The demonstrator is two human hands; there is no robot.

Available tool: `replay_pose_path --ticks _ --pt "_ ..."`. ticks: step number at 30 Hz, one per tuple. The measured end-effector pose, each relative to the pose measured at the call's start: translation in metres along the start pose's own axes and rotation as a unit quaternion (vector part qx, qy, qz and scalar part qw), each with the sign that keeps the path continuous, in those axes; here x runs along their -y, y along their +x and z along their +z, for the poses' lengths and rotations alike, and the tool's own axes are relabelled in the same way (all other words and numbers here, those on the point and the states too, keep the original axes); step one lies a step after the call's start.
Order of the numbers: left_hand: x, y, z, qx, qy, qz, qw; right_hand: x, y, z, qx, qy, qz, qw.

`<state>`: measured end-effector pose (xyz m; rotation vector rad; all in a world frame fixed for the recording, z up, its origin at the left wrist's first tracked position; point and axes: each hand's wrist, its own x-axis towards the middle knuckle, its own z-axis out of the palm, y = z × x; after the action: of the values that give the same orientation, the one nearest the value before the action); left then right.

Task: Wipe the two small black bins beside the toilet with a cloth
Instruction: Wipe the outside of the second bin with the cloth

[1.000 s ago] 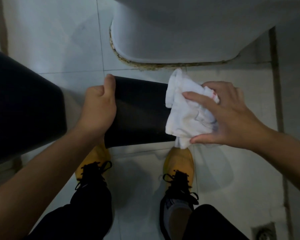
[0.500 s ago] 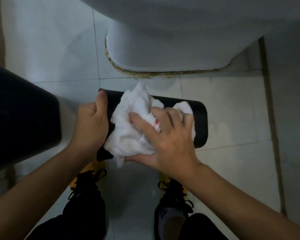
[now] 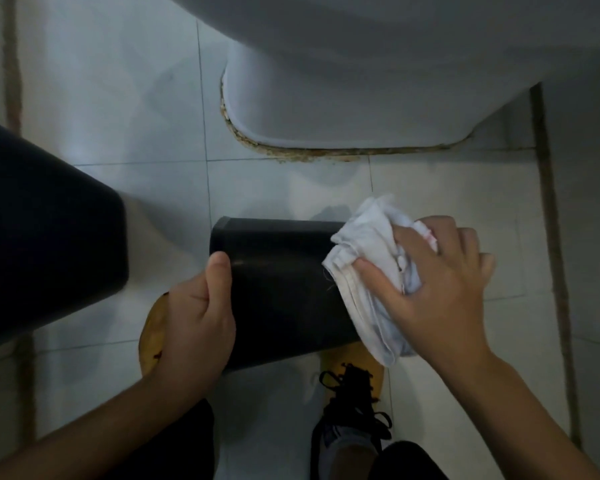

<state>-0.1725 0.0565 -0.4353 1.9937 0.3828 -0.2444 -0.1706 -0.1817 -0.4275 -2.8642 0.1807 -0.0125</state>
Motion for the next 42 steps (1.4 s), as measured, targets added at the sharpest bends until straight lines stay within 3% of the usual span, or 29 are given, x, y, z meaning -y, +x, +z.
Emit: replay_pose_path --ticks 6,9,12,14,16,18,22,28,32,35,38,42 --pt "0.003 -0.01 0.007 -0.035 -0.037 0.021 0.998 0.051 0.014 0.003 0.076 -0.009 -0.106 0.991" --pt "0.004 -0.014 0.008 -0.024 -0.079 0.001 0.997 0.078 0.009 0.014 0.042 0.064 -0.14 0.987" --pt "0.003 -0.011 -0.003 0.031 -0.101 -0.078 0.991 0.07 -0.004 0.016 -0.004 0.104 -0.161 0.981" --pt "-0.008 0.006 -0.014 0.095 -0.186 -0.211 0.955 0.063 -0.017 0.015 -0.014 0.096 -0.179 0.979" --pt "-0.019 0.025 -0.018 0.188 -0.27 -0.342 0.88 0.059 -0.03 0.016 -0.017 0.086 -0.188 0.978" --pt "-0.021 0.035 -0.013 0.229 -0.246 -0.382 0.861 0.057 -0.039 0.017 -0.02 0.088 -0.201 0.975" --pt "-0.016 0.032 -0.004 0.151 -0.185 -0.39 0.889 0.032 -0.035 0.011 -0.014 0.088 -0.236 0.968" --pt "-0.005 0.027 -0.006 0.125 -0.16 -0.367 0.908 -0.026 -0.02 0.003 0.014 0.066 -0.11 0.992" --pt "-0.004 0.023 -0.011 0.124 -0.099 -0.264 0.952 -0.039 -0.028 0.0 0.033 0.21 0.006 0.977" --pt "0.0 0.026 -0.013 0.137 -0.043 -0.184 0.972 -0.032 -0.027 -0.001 0.008 0.265 0.037 0.963" --pt "0.008 0.029 -0.011 0.144 -0.052 -0.176 0.972 -0.017 -0.021 0.008 -0.011 0.239 0.026 0.971" --pt "0.017 0.031 -0.002 0.112 -0.092 -0.209 0.967 0.011 -0.014 0.031 -0.033 0.136 -0.076 0.987"
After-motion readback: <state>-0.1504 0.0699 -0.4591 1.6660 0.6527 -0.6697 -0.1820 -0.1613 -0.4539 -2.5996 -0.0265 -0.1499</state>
